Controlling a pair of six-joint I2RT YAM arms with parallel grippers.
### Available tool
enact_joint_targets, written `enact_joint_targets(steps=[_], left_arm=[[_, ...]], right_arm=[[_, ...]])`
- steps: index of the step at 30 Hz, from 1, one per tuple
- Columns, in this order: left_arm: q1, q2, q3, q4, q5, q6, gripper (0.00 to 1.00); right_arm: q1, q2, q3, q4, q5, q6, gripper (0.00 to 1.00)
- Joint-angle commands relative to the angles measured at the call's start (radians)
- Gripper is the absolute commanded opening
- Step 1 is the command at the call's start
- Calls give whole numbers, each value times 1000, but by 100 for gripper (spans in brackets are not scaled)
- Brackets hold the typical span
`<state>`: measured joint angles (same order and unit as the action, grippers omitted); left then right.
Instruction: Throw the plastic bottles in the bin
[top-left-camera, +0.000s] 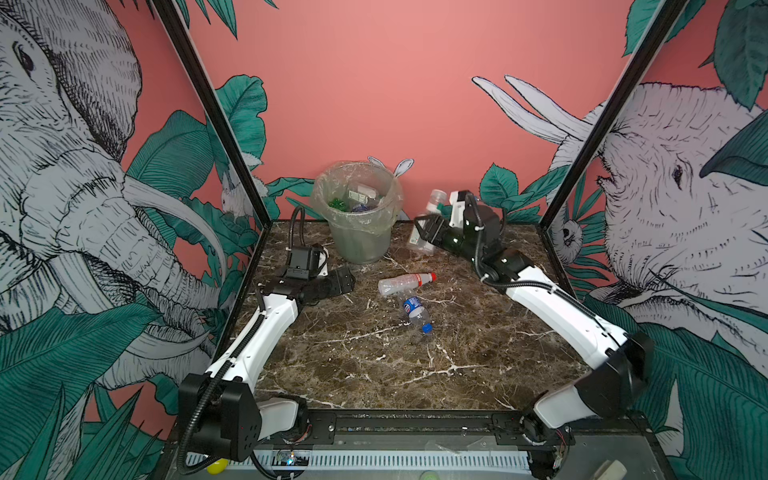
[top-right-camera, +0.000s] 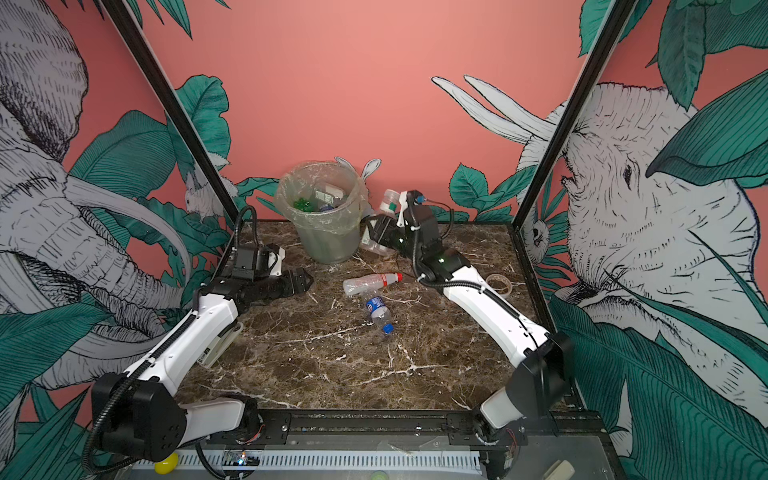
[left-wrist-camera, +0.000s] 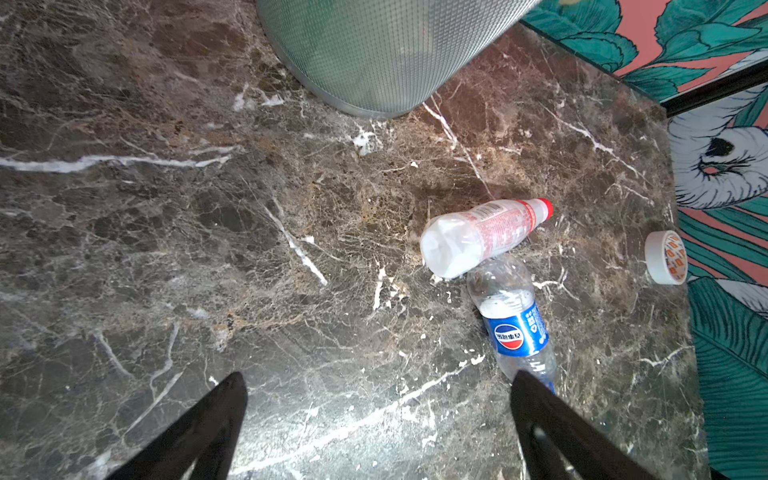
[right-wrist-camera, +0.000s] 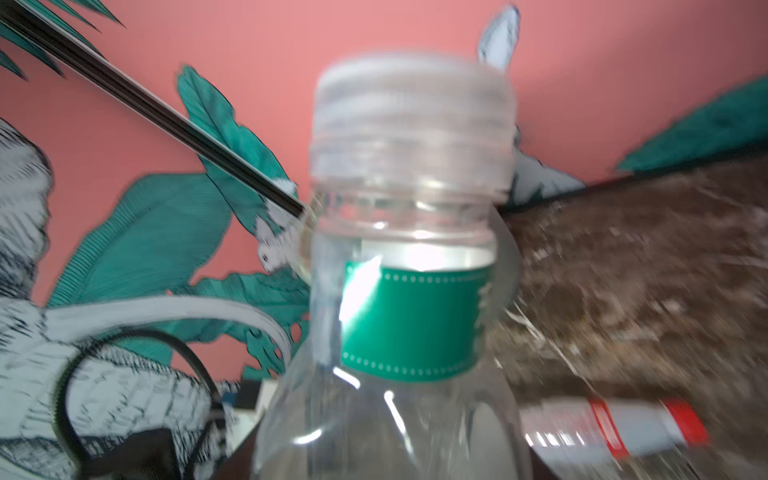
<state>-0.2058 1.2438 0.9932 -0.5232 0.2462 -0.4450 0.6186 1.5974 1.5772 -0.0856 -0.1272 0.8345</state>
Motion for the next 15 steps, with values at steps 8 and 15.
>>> enact_joint_targets(steps=[8, 15], left_arm=[[13, -57, 15, -44, 8, 23, 99], [21, -60, 23, -71, 8, 52, 99]], right_arm=[[29, 895, 1444, -277, 33, -23, 99], [108, 368, 670, 12, 228, -300, 99]])
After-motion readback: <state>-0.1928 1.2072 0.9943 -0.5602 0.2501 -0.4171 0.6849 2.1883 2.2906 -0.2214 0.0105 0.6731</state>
